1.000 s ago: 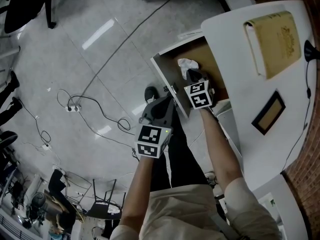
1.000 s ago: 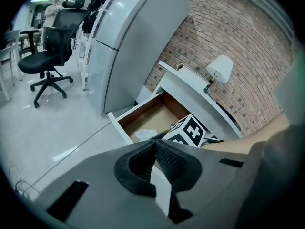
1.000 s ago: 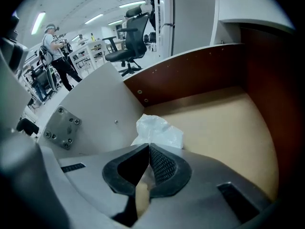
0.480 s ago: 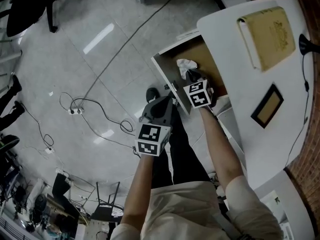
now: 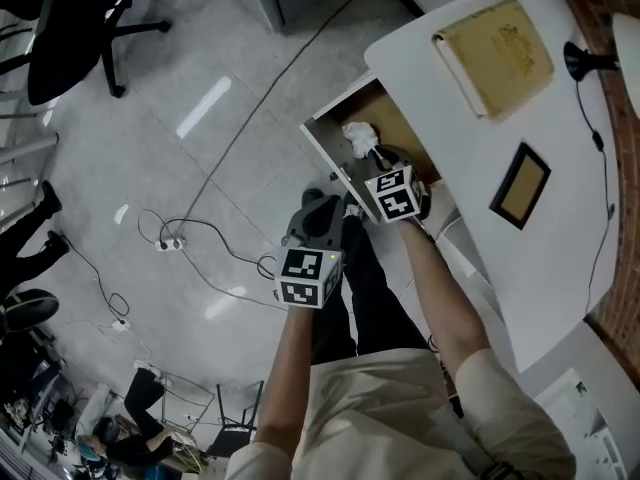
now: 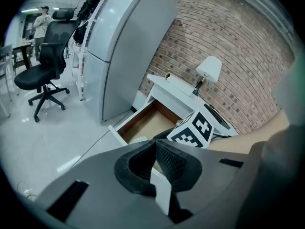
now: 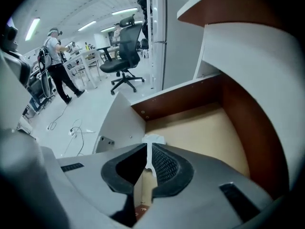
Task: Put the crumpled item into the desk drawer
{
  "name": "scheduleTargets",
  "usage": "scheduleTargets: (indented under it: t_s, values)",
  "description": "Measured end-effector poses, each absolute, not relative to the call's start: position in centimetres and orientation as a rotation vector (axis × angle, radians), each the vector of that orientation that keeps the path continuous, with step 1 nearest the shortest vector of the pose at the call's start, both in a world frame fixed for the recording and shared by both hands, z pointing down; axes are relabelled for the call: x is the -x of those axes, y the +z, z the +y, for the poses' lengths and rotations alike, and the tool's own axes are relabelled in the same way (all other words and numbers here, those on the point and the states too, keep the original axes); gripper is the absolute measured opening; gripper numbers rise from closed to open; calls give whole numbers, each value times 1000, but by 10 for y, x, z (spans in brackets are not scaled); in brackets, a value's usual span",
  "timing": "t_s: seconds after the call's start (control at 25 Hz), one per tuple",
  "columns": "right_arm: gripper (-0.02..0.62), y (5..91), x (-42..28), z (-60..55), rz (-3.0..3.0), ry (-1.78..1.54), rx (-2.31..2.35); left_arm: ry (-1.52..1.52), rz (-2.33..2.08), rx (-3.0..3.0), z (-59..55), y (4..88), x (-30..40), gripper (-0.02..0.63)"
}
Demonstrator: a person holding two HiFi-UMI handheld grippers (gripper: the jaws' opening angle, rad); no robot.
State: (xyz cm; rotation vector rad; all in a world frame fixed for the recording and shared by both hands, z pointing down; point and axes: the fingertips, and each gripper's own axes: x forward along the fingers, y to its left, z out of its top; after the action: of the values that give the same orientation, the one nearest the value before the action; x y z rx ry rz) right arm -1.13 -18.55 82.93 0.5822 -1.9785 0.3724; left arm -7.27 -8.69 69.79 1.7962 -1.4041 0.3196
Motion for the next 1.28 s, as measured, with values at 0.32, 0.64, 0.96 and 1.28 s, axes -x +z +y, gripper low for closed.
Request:
scheduleTargets:
  t_s: [0.32,0.64,0.96,1.28]
  values:
    - [52,745,16,-168,-2080,415,-686,374,-1438,-1855,-83,655,90,17]
    - [52,639,7,-151,-2193,484,-840,373,-1535,-1857,-83,588,121,17]
    - [52,539,-40,-140,-2270,428,-1017,336,-1605,-1937,-83,503,111,16]
    - [52,451,-78,-141,-2359,421,-1180,287,-1687,-2069,-92,418,103,17]
